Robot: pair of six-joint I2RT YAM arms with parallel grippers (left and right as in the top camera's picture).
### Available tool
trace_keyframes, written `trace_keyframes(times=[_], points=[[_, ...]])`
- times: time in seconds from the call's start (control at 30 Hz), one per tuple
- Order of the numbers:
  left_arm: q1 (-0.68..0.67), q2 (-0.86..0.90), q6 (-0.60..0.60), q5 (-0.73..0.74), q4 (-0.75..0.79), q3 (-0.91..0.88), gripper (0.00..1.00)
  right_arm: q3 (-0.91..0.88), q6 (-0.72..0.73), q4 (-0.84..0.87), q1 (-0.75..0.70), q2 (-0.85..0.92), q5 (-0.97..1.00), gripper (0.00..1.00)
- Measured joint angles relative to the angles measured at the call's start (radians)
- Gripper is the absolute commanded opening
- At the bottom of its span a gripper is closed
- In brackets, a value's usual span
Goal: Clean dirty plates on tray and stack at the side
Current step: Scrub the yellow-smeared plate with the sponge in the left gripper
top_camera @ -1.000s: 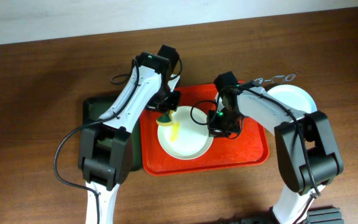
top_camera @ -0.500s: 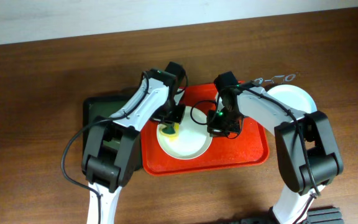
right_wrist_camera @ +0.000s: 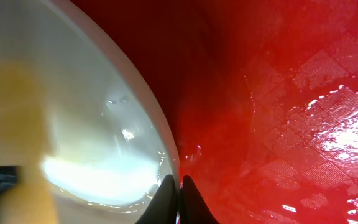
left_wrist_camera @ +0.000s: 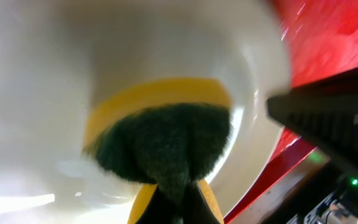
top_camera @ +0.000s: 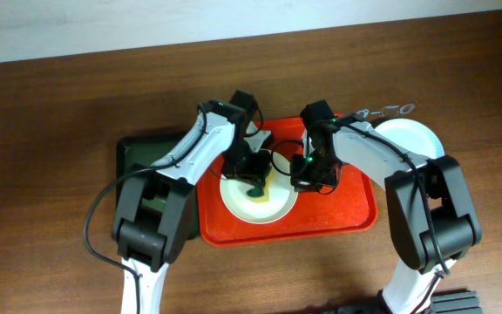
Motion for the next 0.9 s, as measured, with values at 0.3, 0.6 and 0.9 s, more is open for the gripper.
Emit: trace_keyframes(times=[0.3, 0.6, 0.9], points=[[0.07, -0.069, -0.017, -0.225, -0.063, 0.063, 0.0, 0.0, 0.0, 0.0, 0.0, 0.0, 0.0, 0.04], [-0.027, -0.074, -0.136, -0.33, 0.073, -0.135, 0.0, 0.0, 0.0, 0.004, 0.0, 0.0, -0.001, 0.04], [-0.043, -0.106, -0.097, -0.15, 0.076, -0.21, 0.0, 0.0, 0.0, 0.002, 0.0, 0.0, 0.0, 0.04]])
